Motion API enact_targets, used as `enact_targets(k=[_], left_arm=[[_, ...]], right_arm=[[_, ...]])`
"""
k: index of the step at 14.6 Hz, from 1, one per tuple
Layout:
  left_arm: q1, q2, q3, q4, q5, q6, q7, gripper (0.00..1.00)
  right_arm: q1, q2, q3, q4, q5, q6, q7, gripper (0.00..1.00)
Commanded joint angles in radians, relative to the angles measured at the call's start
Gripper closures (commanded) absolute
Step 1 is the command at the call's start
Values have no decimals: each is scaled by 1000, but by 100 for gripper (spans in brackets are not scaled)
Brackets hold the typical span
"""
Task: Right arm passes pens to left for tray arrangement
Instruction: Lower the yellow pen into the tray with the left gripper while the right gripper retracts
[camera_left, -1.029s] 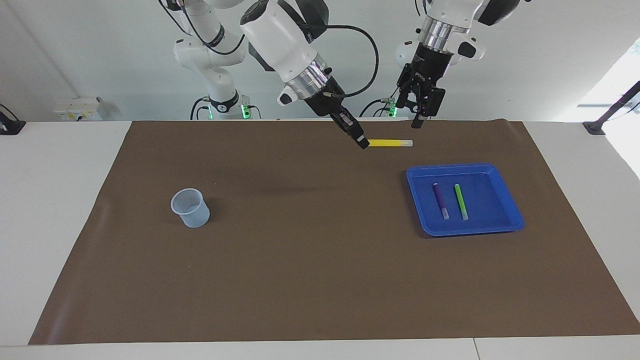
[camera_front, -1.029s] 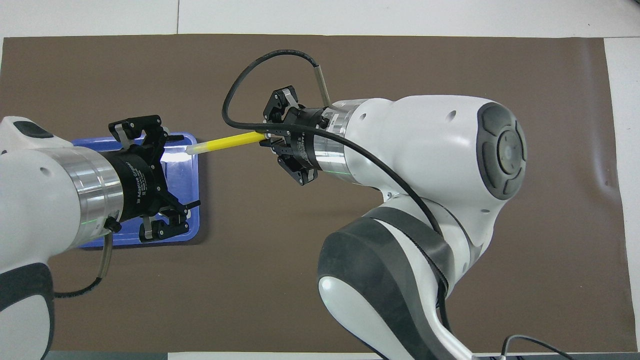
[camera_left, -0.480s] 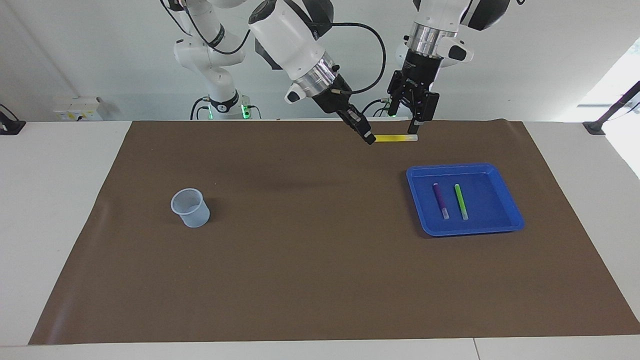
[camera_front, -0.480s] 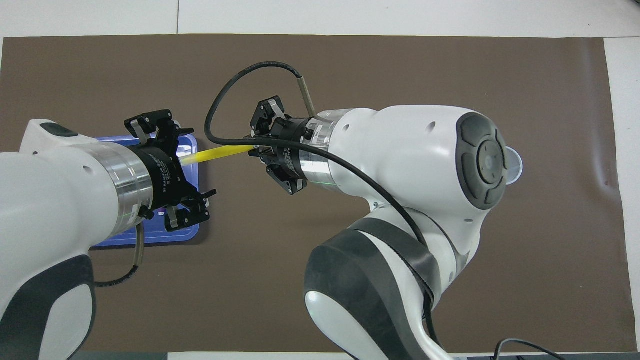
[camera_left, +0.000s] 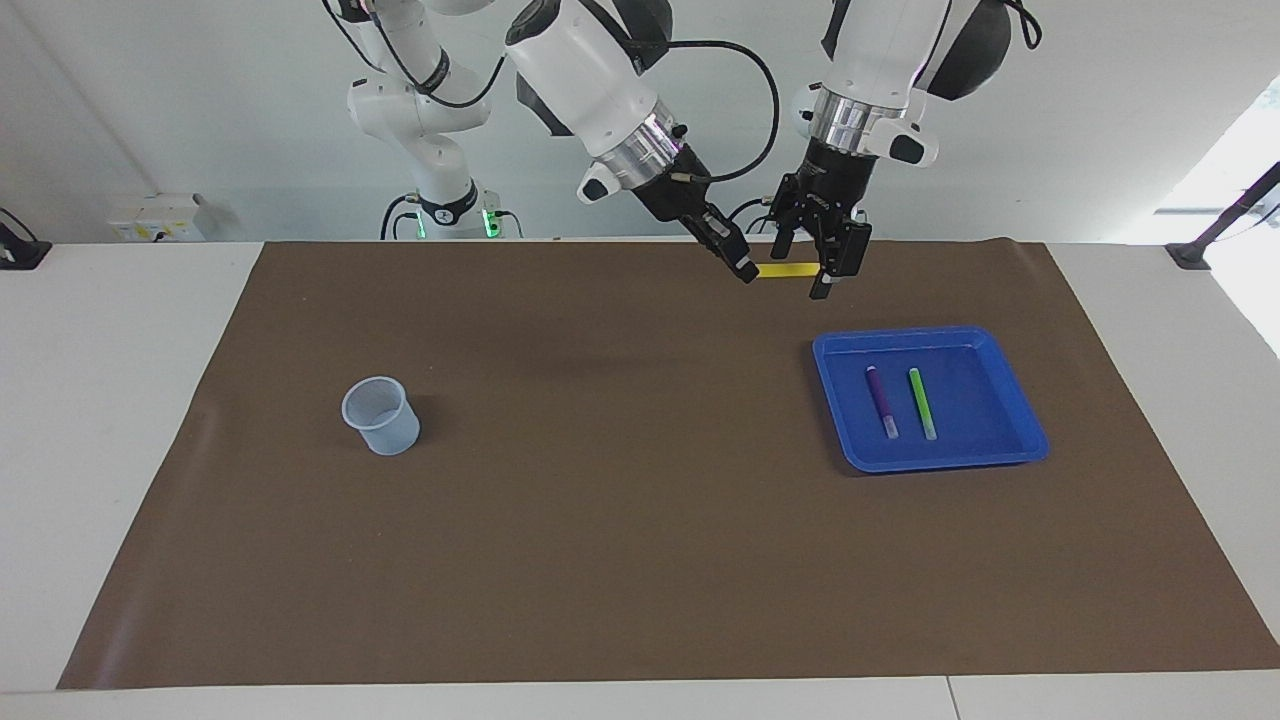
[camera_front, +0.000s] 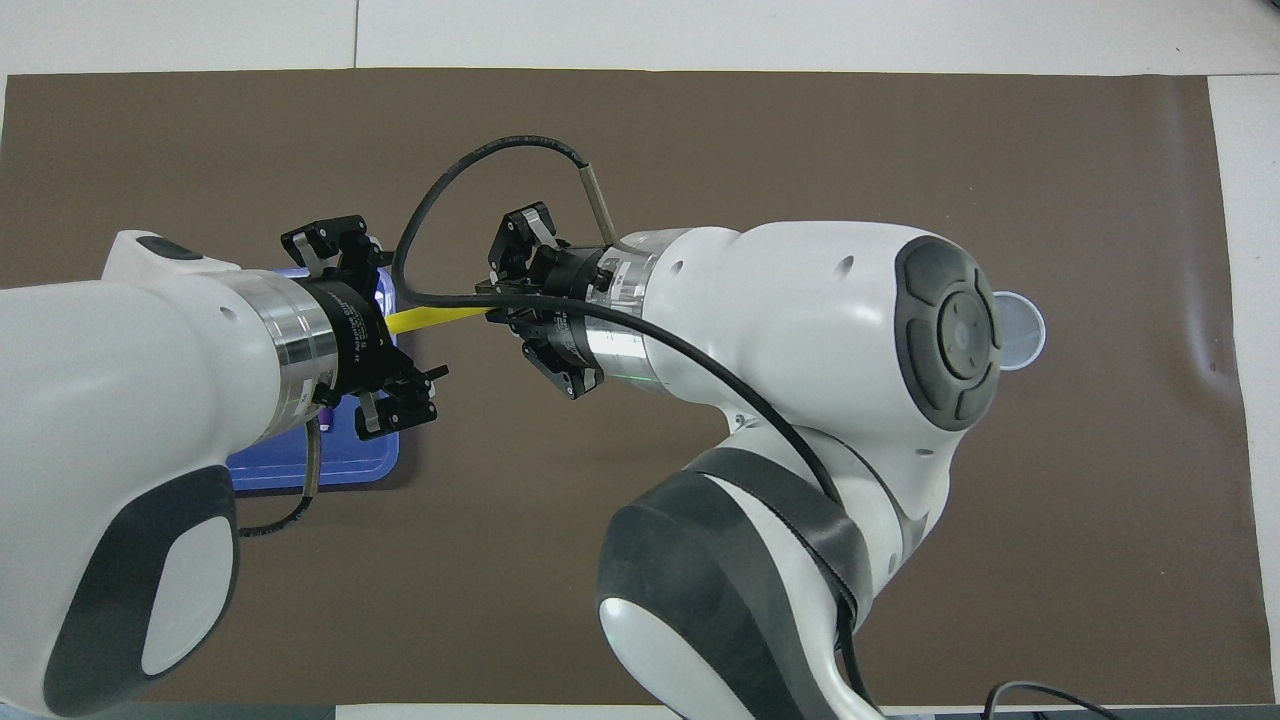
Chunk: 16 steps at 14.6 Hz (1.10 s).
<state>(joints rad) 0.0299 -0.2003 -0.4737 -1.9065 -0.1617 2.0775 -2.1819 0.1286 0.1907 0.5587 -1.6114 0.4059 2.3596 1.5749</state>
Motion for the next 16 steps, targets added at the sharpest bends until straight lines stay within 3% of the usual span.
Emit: enact_targets(k=[1,8,10,12,15,16], left_arm=[[-1,-10,-5,-11,24,13,-16,5],[1,-16,-5,14,45,-22,-15,17],[1,-19,-5,12,45,-22,-15,28],[1,-19,-5,11,45,-22,-15,48],[1,-19,-5,11,47,-22,-15,100],[1,-19,-5,11,47,-20,-15,100]], right_arm=[[-7,9,15,15,-2,1,19,100],[-7,9,15,13,-2,3,16,100],[-7,9,15,10,-2,3,14,100],[-7,9,15,10,-2,4,13,100],[-7,9,15,10,-4,4,11,100],[-7,9,15,10,-4,4,11,100]])
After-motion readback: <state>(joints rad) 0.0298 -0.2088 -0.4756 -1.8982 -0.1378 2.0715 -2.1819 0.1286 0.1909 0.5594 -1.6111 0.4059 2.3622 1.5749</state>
